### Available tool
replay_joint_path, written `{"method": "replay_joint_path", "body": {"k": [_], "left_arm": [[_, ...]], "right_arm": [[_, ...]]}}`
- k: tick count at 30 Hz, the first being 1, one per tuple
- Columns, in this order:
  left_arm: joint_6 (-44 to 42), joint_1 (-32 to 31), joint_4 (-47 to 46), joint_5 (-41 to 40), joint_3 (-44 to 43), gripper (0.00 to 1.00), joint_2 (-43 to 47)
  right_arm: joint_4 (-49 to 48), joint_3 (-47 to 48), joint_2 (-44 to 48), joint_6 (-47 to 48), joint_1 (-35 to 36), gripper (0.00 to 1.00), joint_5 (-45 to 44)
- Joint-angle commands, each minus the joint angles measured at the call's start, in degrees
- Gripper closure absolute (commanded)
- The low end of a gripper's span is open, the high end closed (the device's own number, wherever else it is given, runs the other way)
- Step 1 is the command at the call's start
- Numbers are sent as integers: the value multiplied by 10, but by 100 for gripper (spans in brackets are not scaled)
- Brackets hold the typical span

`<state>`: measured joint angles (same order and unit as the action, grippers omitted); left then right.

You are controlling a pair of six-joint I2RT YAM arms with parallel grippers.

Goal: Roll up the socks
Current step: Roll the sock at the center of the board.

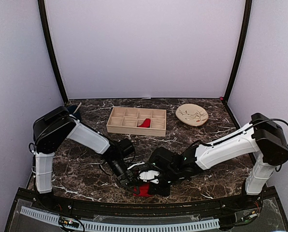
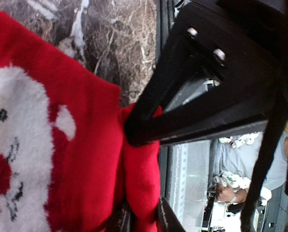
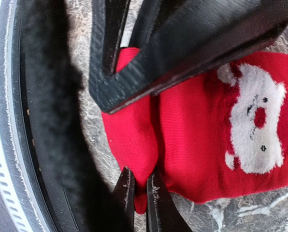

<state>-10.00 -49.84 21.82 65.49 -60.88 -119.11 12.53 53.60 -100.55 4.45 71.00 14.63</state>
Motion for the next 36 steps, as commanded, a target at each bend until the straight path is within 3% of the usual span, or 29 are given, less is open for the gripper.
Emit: {"method": "replay_joint_path", "body": {"k": [1,36], "left_arm": [[5,-3,43,-121,31,80,-13],[39,64,63,-325,51,70,134]], "right_arm": [[9,12,-20,6,-7,93,33],[7,19,-44,-54,-49,95,109]]}}
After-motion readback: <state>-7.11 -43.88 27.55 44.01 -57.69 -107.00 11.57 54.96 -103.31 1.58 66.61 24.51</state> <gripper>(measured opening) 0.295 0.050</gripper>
